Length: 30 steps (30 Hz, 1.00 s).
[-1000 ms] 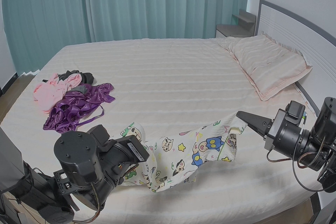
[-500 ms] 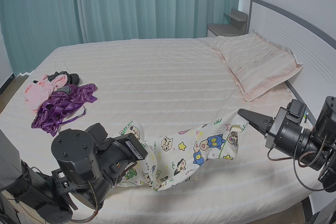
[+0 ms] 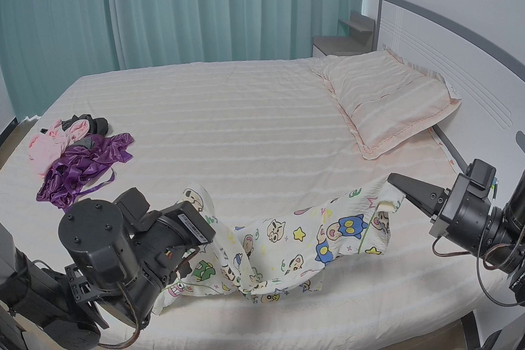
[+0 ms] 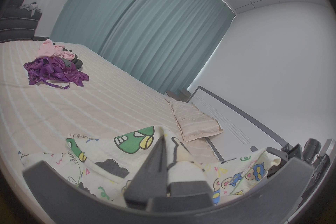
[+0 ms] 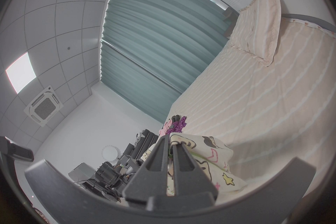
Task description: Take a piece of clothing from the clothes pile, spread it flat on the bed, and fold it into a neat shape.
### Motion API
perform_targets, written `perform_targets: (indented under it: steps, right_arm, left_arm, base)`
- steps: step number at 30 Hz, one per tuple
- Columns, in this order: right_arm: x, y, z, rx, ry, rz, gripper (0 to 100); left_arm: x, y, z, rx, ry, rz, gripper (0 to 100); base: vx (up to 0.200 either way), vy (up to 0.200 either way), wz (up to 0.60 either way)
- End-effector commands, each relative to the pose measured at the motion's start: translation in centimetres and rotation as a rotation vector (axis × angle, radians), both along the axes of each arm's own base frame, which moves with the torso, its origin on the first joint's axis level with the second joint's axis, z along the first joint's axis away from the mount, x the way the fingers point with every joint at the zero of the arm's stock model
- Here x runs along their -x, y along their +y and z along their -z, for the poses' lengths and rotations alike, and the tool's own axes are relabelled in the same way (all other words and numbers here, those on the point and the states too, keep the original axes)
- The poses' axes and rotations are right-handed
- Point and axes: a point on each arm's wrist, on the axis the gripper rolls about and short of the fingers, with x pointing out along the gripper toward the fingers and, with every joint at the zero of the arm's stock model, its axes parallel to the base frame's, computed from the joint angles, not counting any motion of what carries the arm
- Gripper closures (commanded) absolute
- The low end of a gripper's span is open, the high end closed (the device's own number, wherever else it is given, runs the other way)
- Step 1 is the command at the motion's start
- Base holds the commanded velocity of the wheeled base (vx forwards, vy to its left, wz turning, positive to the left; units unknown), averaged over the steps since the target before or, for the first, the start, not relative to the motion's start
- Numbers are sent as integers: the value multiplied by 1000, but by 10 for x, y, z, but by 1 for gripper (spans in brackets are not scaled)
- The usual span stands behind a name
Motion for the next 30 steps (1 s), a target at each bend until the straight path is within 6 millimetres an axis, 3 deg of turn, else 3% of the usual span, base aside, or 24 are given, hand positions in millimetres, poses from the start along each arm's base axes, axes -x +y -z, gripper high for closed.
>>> perform_targets:
  steps: [1, 15, 22, 23, 30]
  right_arm:
    - [9, -6, -6, -18, -31, -2, 100]
    - [54, -21, -29, -20, -260, -119, 100]
    - [67, -30, -40, -35, -363, -182, 100]
    - [74, -36, -47, -52, -416, -188, 100]
    - [77, -38, -66, -74, -509, -191, 100]
  left_arm:
    - [5, 3, -7, 18, -18, -5, 100]
    - [44, 40, -35, -11, -134, -46, 100]
    - [55, 53, -49, -16, -197, -89, 100]
    - [65, 65, -59, -20, -243, -114, 100]
    - [81, 86, -79, -50, -351, -159, 100]
  base:
    - [-200, 0, 0]
    - [-200, 0, 0]
    - [0, 0, 0]
    - [0, 0, 0]
    - [0, 0, 0]
